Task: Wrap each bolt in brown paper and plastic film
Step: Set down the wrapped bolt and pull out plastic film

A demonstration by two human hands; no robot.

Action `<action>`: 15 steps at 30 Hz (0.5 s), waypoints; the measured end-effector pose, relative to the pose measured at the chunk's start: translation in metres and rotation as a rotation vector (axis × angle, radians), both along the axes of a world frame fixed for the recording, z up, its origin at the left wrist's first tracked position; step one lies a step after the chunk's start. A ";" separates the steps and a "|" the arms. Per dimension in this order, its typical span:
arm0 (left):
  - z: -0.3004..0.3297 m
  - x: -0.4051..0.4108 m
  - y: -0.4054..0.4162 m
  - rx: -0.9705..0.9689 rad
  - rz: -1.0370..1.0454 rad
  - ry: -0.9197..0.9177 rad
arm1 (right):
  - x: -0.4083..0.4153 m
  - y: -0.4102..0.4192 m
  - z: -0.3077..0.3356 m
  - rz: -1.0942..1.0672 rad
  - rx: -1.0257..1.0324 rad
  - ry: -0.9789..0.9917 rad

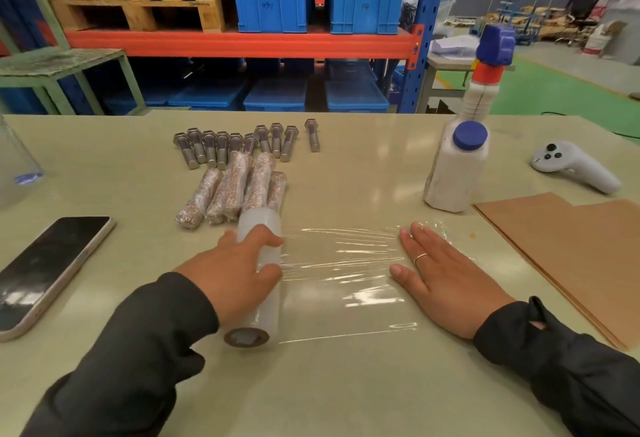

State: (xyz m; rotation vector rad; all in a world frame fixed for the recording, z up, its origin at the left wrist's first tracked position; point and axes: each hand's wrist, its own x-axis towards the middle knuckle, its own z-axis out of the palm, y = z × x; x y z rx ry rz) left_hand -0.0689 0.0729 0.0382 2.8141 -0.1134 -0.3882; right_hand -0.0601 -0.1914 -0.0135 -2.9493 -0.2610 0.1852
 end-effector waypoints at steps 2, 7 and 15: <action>-0.004 0.001 -0.004 -0.032 0.031 -0.013 | 0.001 0.000 0.001 0.000 -0.009 -0.001; -0.014 0.001 0.004 -0.262 0.087 -0.086 | -0.006 -0.001 0.002 -0.015 -0.014 0.023; -0.008 -0.011 0.035 -0.308 0.163 -0.213 | -0.013 -0.005 0.001 -0.027 -0.006 0.035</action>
